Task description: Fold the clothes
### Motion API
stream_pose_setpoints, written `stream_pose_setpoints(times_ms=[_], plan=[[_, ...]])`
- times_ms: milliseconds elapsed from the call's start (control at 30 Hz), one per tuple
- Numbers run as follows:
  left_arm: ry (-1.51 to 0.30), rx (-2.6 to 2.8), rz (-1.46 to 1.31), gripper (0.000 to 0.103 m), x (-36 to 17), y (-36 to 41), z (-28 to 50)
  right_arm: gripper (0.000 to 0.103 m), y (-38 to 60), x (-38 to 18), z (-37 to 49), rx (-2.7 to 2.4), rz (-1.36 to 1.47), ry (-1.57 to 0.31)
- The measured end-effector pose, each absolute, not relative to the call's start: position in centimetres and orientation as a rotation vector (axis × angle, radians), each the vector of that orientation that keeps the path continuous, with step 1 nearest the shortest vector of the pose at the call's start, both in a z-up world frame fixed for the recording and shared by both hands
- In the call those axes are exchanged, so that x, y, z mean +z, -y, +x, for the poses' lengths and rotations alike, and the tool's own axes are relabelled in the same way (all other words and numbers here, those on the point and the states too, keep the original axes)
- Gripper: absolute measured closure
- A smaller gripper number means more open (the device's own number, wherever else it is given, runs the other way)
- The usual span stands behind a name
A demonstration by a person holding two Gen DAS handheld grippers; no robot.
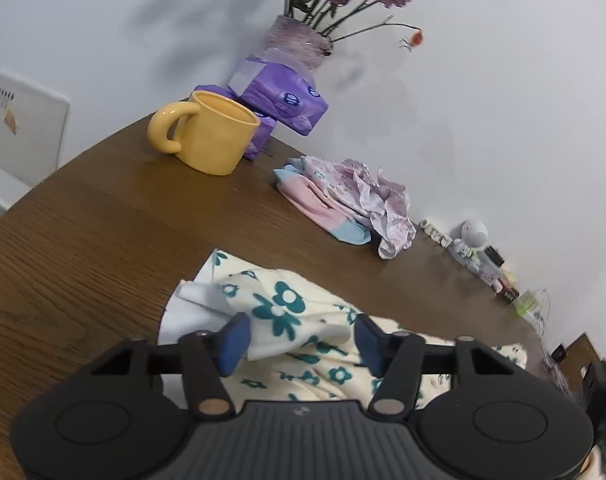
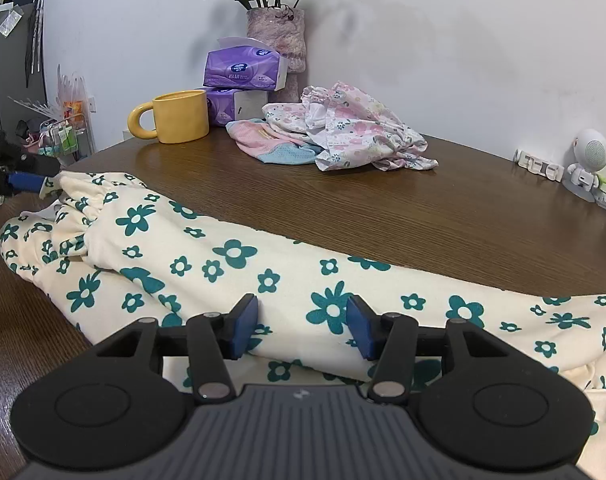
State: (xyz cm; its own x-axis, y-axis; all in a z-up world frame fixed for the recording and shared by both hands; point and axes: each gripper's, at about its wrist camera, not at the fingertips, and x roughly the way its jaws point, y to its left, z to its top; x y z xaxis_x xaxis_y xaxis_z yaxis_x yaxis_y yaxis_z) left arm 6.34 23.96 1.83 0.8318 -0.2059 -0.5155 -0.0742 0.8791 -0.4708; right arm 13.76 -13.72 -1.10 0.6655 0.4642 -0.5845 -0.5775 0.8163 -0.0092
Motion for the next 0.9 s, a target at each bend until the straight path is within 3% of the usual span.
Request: stream_pose_setpoints(times_ms=[133, 167, 267, 533, 700, 833, 900], plan=[[-0.593, -0.065, -0.376, 0.040, 1.3, -22.9, 7.1, 0.053, 13.7, -1.0, 13.7, 0.592, -0.201, -0.601], [-0.589, -0.078, -0.357, 0.047, 1.3, -22.7, 7.3, 0.053, 13.7, -1.0, 13.7, 0.592, -0.202, -0.601], [-0.618, -0.144, -0.294, 0.097, 1.1, -21.6, 8.2, 0.053, 13.7, -1.0, 13.7, 0.591, -0.203, -0.601], [-0.658, -0.118, -0.231, 0.097, 4.7, -20.4, 5.4, 0.052, 13.5, -1.0, 13.5, 0.584, -0.222, -0.593], [-0.690, 0.049, -0.244, 0.085, 2.8, -21.7, 6.0, 0.052, 13.1, -1.0, 13.0, 0.573, -0.262, -0.573], [-0.629, 0.078, -0.380, 0.083, 2.7, -24.2, 4.8, 0.051, 13.4, -1.0, 13.0, 0.571, -0.252, -0.578], [-0.616, 0.038, -0.415, 0.063, 2.9, -24.2, 4.5, 0.050, 13.4, -1.0, 13.1, 0.571, -0.250, -0.579]])
